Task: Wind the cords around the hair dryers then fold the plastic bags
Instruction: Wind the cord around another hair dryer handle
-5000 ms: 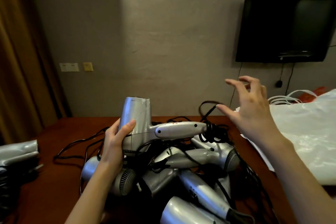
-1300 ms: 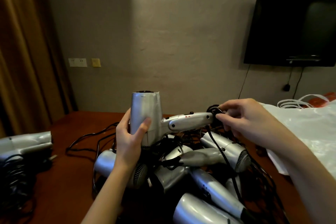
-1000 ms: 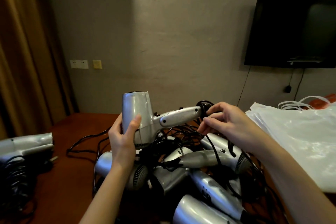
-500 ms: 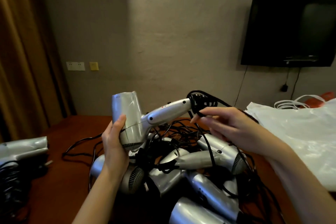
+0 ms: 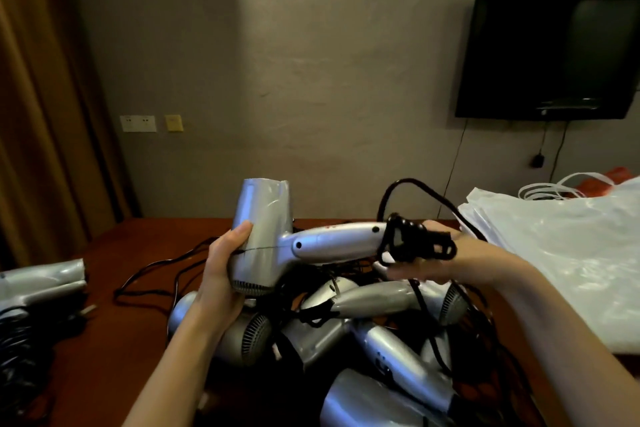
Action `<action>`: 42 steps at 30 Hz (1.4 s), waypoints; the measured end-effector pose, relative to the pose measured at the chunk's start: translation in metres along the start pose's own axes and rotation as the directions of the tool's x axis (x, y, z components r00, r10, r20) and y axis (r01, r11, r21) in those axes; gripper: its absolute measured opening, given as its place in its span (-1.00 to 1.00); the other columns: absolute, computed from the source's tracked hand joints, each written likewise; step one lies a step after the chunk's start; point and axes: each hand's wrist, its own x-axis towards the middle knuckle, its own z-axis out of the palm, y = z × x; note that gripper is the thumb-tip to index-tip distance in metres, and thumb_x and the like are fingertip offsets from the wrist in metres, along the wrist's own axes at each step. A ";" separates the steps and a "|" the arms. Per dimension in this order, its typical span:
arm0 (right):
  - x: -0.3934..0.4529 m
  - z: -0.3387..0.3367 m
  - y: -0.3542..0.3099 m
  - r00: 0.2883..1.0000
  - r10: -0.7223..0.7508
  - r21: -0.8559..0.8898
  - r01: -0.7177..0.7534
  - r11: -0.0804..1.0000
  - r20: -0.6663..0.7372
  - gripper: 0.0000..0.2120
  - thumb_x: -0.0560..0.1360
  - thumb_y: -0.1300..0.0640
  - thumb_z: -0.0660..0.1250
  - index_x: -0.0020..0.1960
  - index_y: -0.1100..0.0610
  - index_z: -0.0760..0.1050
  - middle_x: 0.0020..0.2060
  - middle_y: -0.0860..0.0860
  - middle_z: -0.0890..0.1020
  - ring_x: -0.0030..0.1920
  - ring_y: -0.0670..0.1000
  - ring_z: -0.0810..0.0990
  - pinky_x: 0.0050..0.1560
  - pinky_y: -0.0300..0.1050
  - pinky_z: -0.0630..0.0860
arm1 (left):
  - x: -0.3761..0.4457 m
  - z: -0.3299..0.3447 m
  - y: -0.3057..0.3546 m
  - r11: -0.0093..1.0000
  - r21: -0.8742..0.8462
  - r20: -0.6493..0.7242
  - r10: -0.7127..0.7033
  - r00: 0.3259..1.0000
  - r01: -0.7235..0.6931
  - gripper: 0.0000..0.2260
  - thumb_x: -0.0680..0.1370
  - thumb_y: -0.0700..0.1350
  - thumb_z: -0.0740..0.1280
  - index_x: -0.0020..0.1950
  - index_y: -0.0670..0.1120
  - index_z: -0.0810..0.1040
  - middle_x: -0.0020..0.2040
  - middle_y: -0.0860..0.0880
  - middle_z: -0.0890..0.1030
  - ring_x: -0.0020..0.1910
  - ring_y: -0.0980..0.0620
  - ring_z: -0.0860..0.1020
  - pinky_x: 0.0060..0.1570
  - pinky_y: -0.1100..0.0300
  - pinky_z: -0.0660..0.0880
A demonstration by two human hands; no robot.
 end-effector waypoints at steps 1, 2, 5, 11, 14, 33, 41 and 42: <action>-0.002 -0.002 0.001 0.999 0.003 0.046 -0.005 0.999 0.054 -0.73 0.35 0.07 0.55 -0.39 0.08 0.51 -0.49 0.03 0.44 -0.49 -0.08 0.33 -0.46 -0.29 0.23 | 0.000 0.000 0.000 1.000 0.003 0.002 -0.018 1.000 0.018 -0.33 0.05 0.31 0.56 -0.10 -0.20 0.71 -0.14 -0.24 0.65 -0.24 -0.09 0.63 -0.29 0.17 0.57; -0.003 -0.004 0.003 0.994 0.008 0.051 -0.014 0.999 0.110 -0.77 0.36 0.14 0.55 -0.37 0.10 0.53 -0.48 0.00 0.47 -0.48 -0.10 0.36 -0.43 -0.28 0.25 | 0.000 -0.001 0.000 1.000 0.008 -0.005 -0.027 1.000 0.027 -0.18 -0.02 0.34 0.58 -0.02 -0.27 0.66 -0.10 -0.29 0.61 -0.21 -0.14 0.60 -0.28 0.14 0.55; -0.004 -0.009 0.007 0.990 0.061 0.148 -0.080 0.986 0.131 -0.72 0.43 0.45 0.37 -0.30 0.10 0.56 -0.46 -0.09 0.62 -0.41 -0.19 0.53 -0.36 -0.31 0.36 | -0.001 0.000 0.001 0.998 0.055 -0.010 -0.003 1.000 0.004 0.08 -0.07 0.38 0.56 0.16 -0.40 0.51 -0.06 -0.34 0.55 -0.16 -0.20 0.53 -0.30 0.14 0.51; -0.006 -0.018 0.002 0.977 0.125 -0.263 -0.077 0.962 0.170 -0.88 0.40 0.31 0.39 -0.30 0.21 0.62 -0.47 -0.05 0.50 -0.41 -0.14 0.40 -0.36 -0.15 0.33 | -0.002 -0.001 0.004 0.989 0.145 0.055 0.022 0.998 -0.030 -0.05 -0.08 0.37 0.57 0.08 -0.27 0.57 -0.13 -0.28 0.61 -0.23 -0.16 0.60 -0.29 0.10 0.53; -0.015 -0.027 -0.007 0.968 0.149 -0.270 -0.091 0.959 0.202 -0.80 0.42 0.37 0.36 -0.34 0.17 0.56 -0.43 -0.01 0.48 -0.37 -0.11 0.41 -0.31 -0.20 0.36 | -0.005 0.000 0.003 0.990 0.139 0.089 -0.013 0.996 0.001 -0.12 -0.03 0.35 0.58 0.07 -0.22 0.62 -0.09 -0.30 0.59 -0.17 -0.19 0.56 -0.21 0.05 0.47; -0.011 -0.012 -0.030 0.953 0.220 -0.043 -0.234 0.971 -0.207 -0.78 0.62 0.32 0.05 0.03 0.18 0.46 -0.44 0.00 0.58 -0.45 -0.03 0.59 -0.34 -0.07 0.53 | -0.014 0.026 0.011 0.760 0.482 0.033 0.482 0.876 -0.436 -0.13 0.22 0.47 0.41 0.28 -0.15 0.54 -0.01 0.00 0.65 -0.06 0.09 0.62 -0.15 0.29 0.55; -0.020 -0.016 -0.032 0.951 0.263 -0.379 -0.305 0.873 -0.161 -0.81 0.63 0.18 0.11 -0.06 0.12 0.49 -0.26 -0.03 0.71 -0.16 -0.12 0.65 0.04 -0.13 0.52 | -0.017 0.021 0.000 0.797 0.473 -0.080 0.463 0.883 -0.376 -0.28 0.20 0.38 0.45 0.23 0.01 0.55 0.00 0.11 0.65 0.04 0.13 0.62 -0.04 0.28 0.56; -0.020 -0.017 -0.032 0.948 0.277 -0.444 -0.319 0.837 -0.159 -0.76 0.63 0.13 0.12 -0.10 0.11 0.53 -0.29 -0.08 0.71 -0.17 -0.20 0.61 -0.02 -0.26 0.48 | -0.016 0.021 0.000 0.809 0.462 -0.094 0.453 0.887 -0.364 -0.20 0.17 0.43 0.45 0.26 -0.03 0.55 0.03 0.09 0.65 0.07 0.08 0.62 0.01 0.17 0.58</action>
